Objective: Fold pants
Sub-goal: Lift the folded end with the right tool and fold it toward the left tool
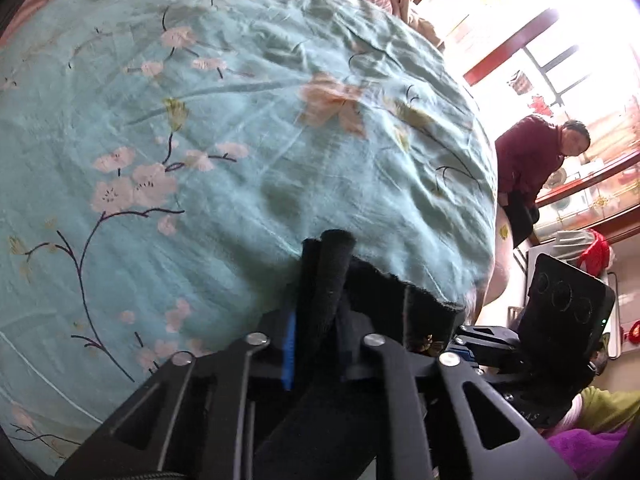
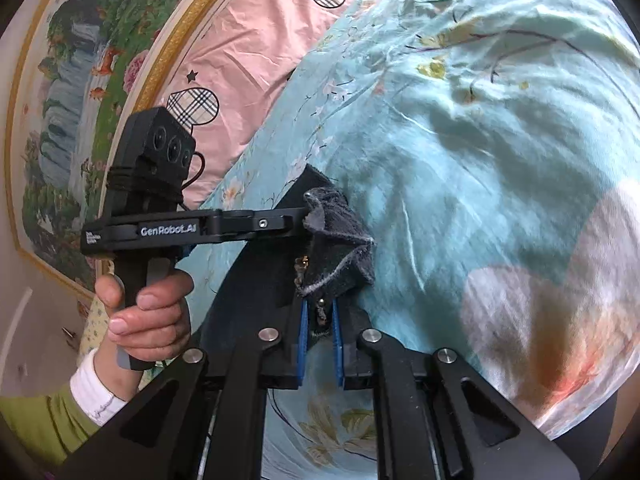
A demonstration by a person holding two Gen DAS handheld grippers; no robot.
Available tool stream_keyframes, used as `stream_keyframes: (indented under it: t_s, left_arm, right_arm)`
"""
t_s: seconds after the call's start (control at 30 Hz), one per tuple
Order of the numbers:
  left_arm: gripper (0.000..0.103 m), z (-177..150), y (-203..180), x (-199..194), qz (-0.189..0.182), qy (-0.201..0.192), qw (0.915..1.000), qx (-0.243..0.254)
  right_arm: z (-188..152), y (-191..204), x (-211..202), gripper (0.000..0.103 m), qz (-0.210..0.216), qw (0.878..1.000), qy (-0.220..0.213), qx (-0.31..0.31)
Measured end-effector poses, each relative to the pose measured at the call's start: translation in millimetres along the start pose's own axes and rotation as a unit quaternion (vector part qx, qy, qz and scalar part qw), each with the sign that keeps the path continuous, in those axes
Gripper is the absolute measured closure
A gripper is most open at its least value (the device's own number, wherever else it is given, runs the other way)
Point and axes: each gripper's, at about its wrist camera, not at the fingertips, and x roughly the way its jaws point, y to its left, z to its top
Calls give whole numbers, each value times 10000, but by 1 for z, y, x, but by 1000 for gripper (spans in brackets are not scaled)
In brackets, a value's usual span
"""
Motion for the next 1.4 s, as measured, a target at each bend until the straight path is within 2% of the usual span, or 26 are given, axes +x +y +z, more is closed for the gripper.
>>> stream_keyframes:
  t_s: [0.17, 0.3, 0.53, 0.7, 1.0, 1.2, 1.4]
  left_arm:
    - [93, -11, -2, -27, -92, -364, 9992, -103]
    - [93, -26, -1, -64, -225, -833, 9960, -240]
    - [93, -66, 10, -133, -327, -1618, 9848, -550]
    - [92, -101, 27, -160, -351, -1961, 9760, -884]
    - [93, -171, 67, -178, -317, -2330, 9576, -1662]
    - [93, -217, 100, -170, -279, -2426, 9443, -2208]
    - [92, -253, 131, -155, -256, -2423, 9310, -2717]
  right_arm:
    - [3, 13, -1, 91, 109, 9999, -29, -118]
    - [8, 36, -8, 92, 478, 9979, -96, -416]
    - [13, 95, -8, 92, 1253, 9870, 31, -1006]
    - [4, 128, 8, 92, 1532, 9788, 280, -1333]
    - [-22, 165, 52, 91, 1672, 9668, 949, -1682]
    - [-49, 175, 88, 91, 1662, 9560, 1465, -1923]
    - [-72, 178, 122, 91, 1473, 9456, 1920, -2174]
